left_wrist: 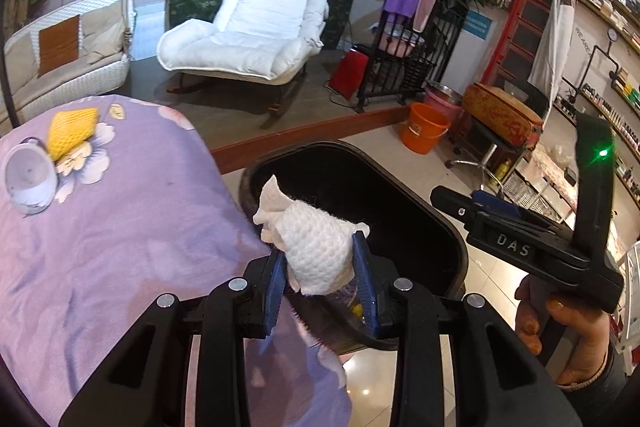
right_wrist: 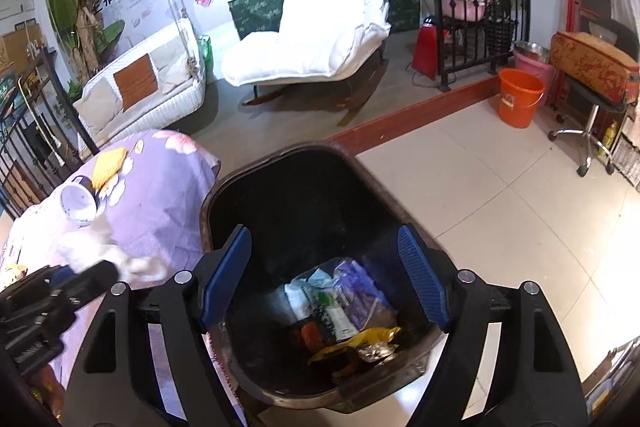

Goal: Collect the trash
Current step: 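Open the right tool to drop the snack packet while the left tool lowers the tissue into the bin, then move both open tools back over the bed toward the yogurt cup and foam net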

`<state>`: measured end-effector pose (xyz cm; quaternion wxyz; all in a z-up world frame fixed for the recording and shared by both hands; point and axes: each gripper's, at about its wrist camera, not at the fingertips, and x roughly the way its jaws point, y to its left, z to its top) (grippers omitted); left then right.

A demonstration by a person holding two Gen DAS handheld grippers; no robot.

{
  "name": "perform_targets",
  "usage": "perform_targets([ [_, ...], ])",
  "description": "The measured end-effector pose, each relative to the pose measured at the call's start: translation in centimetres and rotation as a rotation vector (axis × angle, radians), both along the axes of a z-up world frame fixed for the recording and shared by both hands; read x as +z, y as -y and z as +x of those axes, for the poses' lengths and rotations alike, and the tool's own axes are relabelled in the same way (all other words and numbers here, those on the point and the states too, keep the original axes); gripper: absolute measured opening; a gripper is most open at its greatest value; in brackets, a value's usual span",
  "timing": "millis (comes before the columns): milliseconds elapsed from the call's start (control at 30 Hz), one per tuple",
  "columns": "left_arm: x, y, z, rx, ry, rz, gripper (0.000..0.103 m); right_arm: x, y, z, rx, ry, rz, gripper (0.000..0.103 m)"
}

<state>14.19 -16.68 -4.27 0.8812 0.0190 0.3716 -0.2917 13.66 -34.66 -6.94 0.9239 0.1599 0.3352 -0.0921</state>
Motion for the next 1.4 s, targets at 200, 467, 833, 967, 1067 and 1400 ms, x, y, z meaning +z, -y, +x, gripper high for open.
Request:
perform_targets([
  [200,-0.9,2.7,0.5,-0.044,-0.02,0.023,0.032,0.7,1.5,-1.0,-0.036,0.022,-0.032,0.077],
  [467,-2.1,5.1,0.9,-0.081,-0.051,0.055,0.032,0.8,3.0,-1.6,-0.076,0.036,-0.024,0.077],
  [833,-3.6,7.8,1.4,-0.124,-0.083,0.11,0.046,0.5,4.8,-2.3,-0.123,0.034,-0.016,0.077],
  [967,-4.0,8.0,1.6,-0.129,-0.091,0.114,0.062,0.4,5.3,-2.5,-0.135,0.03,-0.013,0.078],
  [1067,-4.1,7.9,1.6,-0.124,-0.097,0.114,0.066,0.3,5.5,-2.5,-0.14,0.029,-0.012,0.078],
  [1400,-3.0,5.9,0.3,-0.093,-0.073,0.077,0.07,0.1,4.8,-1.7,-0.124,0.015,-0.009,0.078],
])
